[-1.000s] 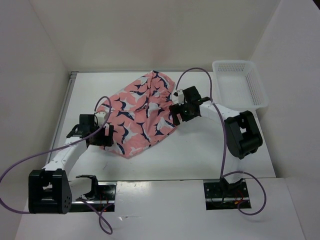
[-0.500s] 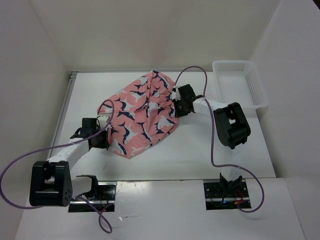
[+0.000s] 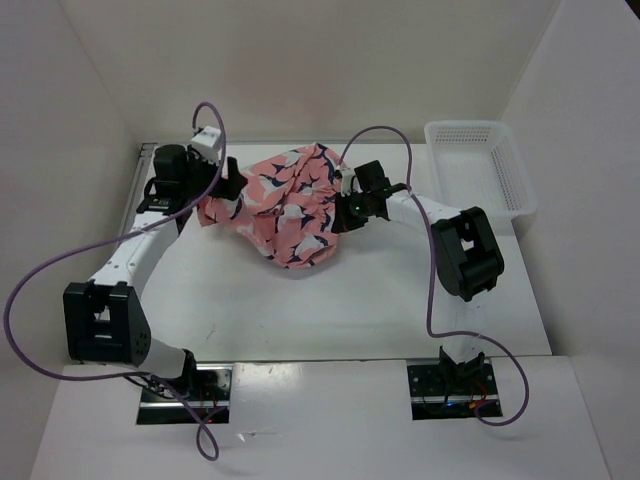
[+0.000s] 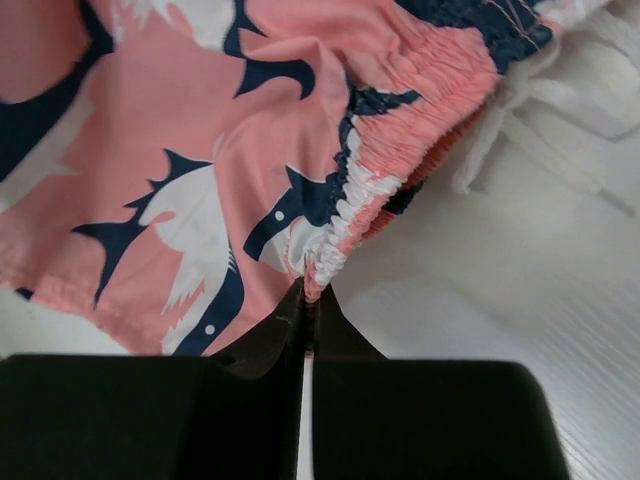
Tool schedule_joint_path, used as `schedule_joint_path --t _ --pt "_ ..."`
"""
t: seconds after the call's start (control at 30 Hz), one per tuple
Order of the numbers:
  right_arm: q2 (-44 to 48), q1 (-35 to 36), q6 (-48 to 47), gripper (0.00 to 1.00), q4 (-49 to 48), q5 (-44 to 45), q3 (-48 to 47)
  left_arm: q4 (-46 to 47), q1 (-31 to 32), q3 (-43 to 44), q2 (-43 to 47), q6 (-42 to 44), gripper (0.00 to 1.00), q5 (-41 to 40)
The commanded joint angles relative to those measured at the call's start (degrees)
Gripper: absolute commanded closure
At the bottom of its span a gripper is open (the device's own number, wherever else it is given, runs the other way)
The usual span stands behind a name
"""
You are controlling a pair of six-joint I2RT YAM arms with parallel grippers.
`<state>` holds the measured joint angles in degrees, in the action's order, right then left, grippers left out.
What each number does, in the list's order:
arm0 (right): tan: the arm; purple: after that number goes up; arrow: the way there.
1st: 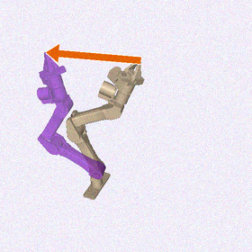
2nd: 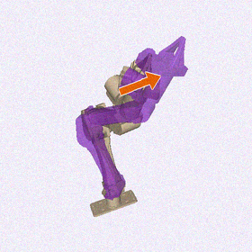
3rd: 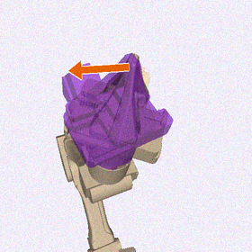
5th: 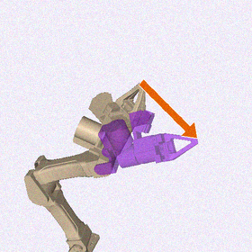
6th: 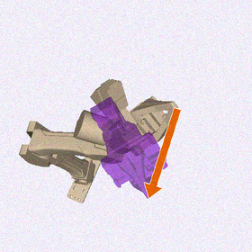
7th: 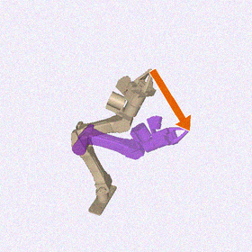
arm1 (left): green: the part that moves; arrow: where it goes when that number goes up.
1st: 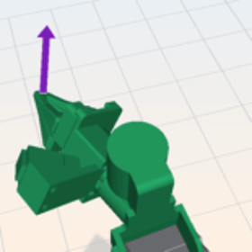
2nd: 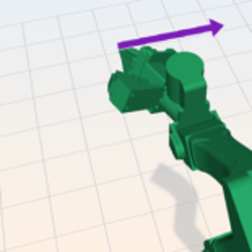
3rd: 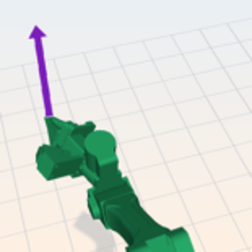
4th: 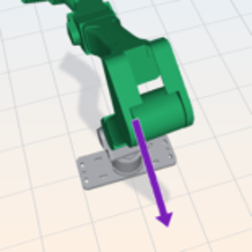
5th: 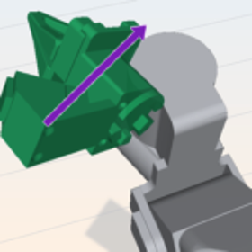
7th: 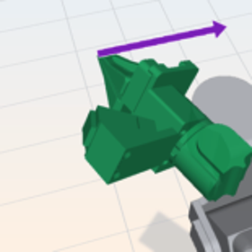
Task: Fold and stack the shorts
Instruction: Flatten the shorts out
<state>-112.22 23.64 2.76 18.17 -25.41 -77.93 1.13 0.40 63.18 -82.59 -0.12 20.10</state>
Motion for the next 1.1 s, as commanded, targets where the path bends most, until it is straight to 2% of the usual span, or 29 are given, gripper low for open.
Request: schedule_joint_path --t 0.0,0.03,0.07,0.13,0.23,0.33,0.4,0.43,0.5,0.57,0.7,0.77,0.83,0.93,0.97,1.07 --pt "3.85 0.44 1.01 1.00 -0.41 -4.48 0.23 -6.82 6.52 -0.84 -2.58 0.12 0.14 7.95" --pt "3.86 0.44 1.01 1.00 -0.42 -3.95 0.24 -7.71 8.37 -3.13 -1.97 0.12 0.03 5.16" --pt "3.86 0.44 1.54 1.00 -0.42 -3.34 0.24 -7.72 10.99 -7.41 -0.22 0.12 0.00 3.74" --pt "3.86 0.44 1.54 1.00 -0.42 -3.33 -0.38 -7.20 11.64 -9.82 1.81 0.12 0.00 1.10" --pt "3.86 0.44 2.24 1.00 -1.04 -4.64 -0.91 -8.85 11.64 -8.52 5.06 0.12 0.03 -4.17" --pt "3.16 0.44 2.24 1.00 -1.04 -5.18 -1.43 -14.03 9.18 -3.51 7.70 0.12 0.20 -7.43" --pt "2.63 0.44 2.24 1.00 -1.04 -5.18 -1.96 -17.62 6.55 -1.40 9.01 0.12 0.39 -8.23" --pt "2.62 0.44 2.24 1.00 -1.04 -4.66 -2.48 -19.30 5.32 0.44 9.02 0.12 0.56 -7.01" --pt "2.01 0.44 2.24 1.00 -1.04 -4.65 -3.10 -24.82 0.94 0.46 8.15 0.12 0.66 1.66" --pt "1.48 0.44 1.63 1.00 -1.04 -4.65 -3.63 -27.13 -1.36 -4.17 5.69 0.12 0.66 11.92" --pt "0.87 0.44 0.49 1.00 -1.04 -4.12 -5.47 -23.65 -5.49 -10.52 2.00 0.12 0.54 22.42" --pt "0.87 0.44 0.49 1.00 -1.04 -4.12 -5.48 -20.74 -7.51 -11.31 0.59 0.12 0.51 24.36" --pt "0.87 0.44 -0.04 1.00 -0.51 -4.12 -5.48 -17.06 -11.99 -12.11 -2.22 0.12 0.41 30.49" --pt "0.87 0.44 -0.57 1.00 -0.51 -4.12 -4.96 -12.83 -12.53 -12.82 -3.97 0.12 0.31 31.41" --pt "0.87 0.44 -0.57 1.00 -0.51 -4.82 -4.95 -9.68 -12.53 -12.82 -4.59 0.12 0.23 31.41" --pt "0.87 0.44 -0.57 1.00 -0.51 -6.49 -4.33 -2.74 -12.53 -12.82 -7.41 0.12 0.19 31.41"
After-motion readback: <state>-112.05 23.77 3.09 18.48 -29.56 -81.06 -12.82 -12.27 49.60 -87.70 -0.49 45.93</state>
